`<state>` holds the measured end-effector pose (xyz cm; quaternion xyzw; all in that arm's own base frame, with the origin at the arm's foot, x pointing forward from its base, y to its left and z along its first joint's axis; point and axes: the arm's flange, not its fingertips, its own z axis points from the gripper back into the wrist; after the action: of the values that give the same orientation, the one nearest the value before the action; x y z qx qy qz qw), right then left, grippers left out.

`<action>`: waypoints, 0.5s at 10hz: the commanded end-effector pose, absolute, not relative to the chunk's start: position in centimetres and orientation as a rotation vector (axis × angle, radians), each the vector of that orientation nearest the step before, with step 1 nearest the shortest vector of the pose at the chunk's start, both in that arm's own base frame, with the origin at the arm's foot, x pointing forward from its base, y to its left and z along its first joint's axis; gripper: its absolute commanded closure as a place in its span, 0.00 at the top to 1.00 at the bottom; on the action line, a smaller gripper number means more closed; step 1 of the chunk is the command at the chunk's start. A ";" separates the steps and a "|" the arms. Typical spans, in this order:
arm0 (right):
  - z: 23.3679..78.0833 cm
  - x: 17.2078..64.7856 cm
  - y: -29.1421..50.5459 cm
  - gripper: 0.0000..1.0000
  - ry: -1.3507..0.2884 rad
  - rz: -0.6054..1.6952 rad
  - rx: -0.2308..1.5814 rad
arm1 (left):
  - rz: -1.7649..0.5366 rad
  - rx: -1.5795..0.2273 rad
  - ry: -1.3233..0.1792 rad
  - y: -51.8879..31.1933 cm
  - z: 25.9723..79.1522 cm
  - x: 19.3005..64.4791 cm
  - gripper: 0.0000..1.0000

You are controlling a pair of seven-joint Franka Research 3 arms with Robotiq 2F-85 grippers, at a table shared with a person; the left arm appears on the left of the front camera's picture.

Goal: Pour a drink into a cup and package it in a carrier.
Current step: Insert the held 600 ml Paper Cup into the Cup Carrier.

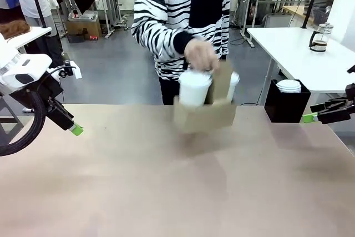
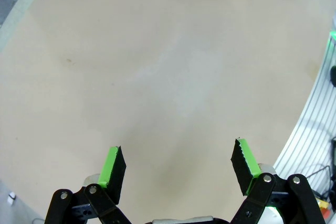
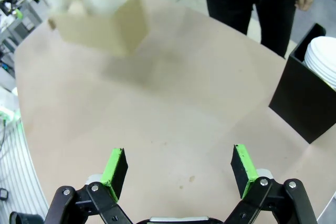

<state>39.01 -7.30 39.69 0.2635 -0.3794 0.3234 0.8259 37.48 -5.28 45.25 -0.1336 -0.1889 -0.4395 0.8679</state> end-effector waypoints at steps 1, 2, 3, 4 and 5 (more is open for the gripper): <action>39.9 38.9 -7.3 1.00 -0.810 0.689 0.562 | -0.923 -0.292 -0.406 -5.2 45.2 37.6 1.00; 39.9 38.9 -7.3 1.00 -0.810 0.689 0.562 | -0.923 -0.292 -0.406 -5.2 45.2 37.6 1.00; 39.9 38.9 -7.3 1.00 -0.810 0.689 0.562 | -0.923 -0.292 -0.406 -5.2 45.2 37.6 1.00; 39.9 38.9 -7.3 1.00 -0.810 0.689 0.562 | -0.923 -0.292 -0.406 -5.2 45.2 37.6 1.00; 39.9 38.9 -7.3 1.00 -0.810 0.689 0.562 | -0.923 -0.292 -0.406 -5.2 45.2 37.6 1.00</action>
<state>39.01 -7.30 39.69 0.2635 -0.3794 0.3234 0.8259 37.48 -5.28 45.25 -0.1336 -0.1889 -0.4395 0.8679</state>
